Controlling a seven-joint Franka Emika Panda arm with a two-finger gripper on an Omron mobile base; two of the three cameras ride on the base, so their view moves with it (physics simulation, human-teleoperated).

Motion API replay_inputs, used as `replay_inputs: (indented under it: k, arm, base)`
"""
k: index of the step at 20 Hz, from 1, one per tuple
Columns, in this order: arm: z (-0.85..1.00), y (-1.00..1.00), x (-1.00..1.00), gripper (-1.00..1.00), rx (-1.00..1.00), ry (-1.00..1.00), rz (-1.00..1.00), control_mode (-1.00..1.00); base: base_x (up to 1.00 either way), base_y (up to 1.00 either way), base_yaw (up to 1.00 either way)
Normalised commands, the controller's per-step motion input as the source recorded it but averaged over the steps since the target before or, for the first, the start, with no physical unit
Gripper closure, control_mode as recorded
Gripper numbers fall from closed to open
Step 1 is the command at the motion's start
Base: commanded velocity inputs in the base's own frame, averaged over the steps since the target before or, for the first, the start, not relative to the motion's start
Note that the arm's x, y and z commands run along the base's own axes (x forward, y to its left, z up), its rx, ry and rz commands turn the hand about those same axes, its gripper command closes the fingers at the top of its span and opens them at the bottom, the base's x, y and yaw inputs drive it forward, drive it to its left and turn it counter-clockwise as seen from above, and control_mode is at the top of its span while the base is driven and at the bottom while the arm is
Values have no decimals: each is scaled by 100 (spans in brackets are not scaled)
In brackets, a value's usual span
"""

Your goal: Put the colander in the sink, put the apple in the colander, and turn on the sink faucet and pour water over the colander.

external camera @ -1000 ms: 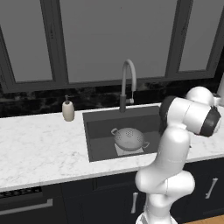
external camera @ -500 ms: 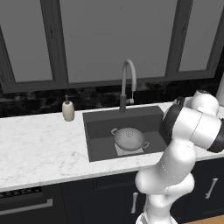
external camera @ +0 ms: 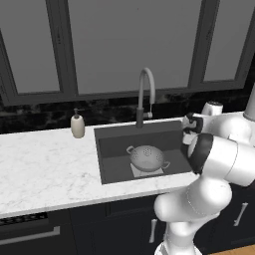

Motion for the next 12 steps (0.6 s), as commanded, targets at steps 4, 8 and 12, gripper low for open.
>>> replay_inputs:
  k: [4,8,12]
  arm:
    - [0,58,16,100,3,5,14,-100]
    - [0,48,16,100,6,6,16,-100]
    - [0,37,16,100,7,8,17,-100]
  base:
    - [0,0,0]
    - [0,0,0]
    - [0,0,0]
